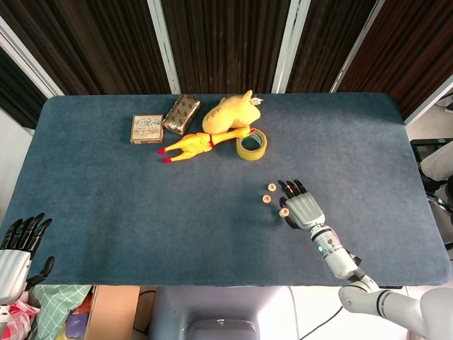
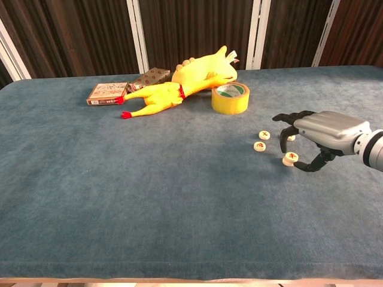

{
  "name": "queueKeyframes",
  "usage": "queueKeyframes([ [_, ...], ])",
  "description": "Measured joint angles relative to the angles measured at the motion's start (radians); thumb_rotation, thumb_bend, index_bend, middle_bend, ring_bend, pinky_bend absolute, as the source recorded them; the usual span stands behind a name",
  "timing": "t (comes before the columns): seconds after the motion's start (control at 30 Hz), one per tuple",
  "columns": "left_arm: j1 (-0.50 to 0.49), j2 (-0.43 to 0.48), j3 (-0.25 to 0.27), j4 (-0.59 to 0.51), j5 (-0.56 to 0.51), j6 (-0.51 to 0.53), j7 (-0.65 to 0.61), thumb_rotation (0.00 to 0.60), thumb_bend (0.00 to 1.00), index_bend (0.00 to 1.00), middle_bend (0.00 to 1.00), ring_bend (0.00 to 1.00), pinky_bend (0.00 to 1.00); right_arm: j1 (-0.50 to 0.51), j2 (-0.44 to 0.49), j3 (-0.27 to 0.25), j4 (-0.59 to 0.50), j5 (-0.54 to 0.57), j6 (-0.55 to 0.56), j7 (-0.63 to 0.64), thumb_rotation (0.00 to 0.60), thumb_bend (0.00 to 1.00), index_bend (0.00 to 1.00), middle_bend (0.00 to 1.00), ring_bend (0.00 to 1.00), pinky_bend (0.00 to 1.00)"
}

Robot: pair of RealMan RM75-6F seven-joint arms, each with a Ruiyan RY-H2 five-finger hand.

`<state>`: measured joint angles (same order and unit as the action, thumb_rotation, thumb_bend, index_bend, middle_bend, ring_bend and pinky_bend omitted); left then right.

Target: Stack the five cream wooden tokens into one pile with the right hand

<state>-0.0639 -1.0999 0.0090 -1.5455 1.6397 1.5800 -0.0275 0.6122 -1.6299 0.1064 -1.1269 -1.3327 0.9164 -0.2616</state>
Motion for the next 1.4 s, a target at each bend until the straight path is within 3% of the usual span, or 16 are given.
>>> queueKeyframes([
  [0.23, 0.003, 0.0, 0.0, -0.003, 0.001, 0.006, 0.0, 0.6, 0.41, 0.0, 0.0, 0.0, 0.01, -0.002, 0.026, -0.001, -0.034, 0.008, 0.003, 0.003, 0.6, 0.49, 0.36, 0.04, 0.0, 0.0],
  [0.5, 0.005, 0.002, -0.001, -0.003, -0.005, 0.005, 0.0, 0.6, 0.41, 0.0, 0.0, 0.0, 0.01, -0.014, 0.074, 0.05, -0.041, 0.049, 0.049, 0.044, 0.6, 0.49, 0.39, 0.04, 0.0, 0.0],
  [0.7, 0.003, -0.005, -0.001, -0.006, 0.0, 0.001, 0.025, 0.6, 0.41, 0.0, 0.0, 0.0, 0.01, 0.029, 0.043, 0.098, 0.09, 0.098, -0.026, 0.139, 0.6, 0.49, 0.47, 0.04, 0.0, 0.0],
  [0.97, -0.003, -0.017, -0.005, -0.007, -0.012, -0.016, 0.06, 0.6, 0.41, 0.0, 0.0, 0.0, 0.0, 0.122, -0.085, 0.119, 0.331, 0.114, -0.15, 0.209, 0.6, 0.49, 0.5, 0.04, 0.0, 0.0],
  [1.4, -0.007, -0.017, -0.008, -0.012, -0.014, -0.02, 0.067, 0.6, 0.41, 0.0, 0.0, 0.0, 0.01, 0.127, -0.091, 0.077, 0.322, 0.064, -0.139, 0.232, 0.6, 0.47, 0.49, 0.04, 0.0, 0.0],
])
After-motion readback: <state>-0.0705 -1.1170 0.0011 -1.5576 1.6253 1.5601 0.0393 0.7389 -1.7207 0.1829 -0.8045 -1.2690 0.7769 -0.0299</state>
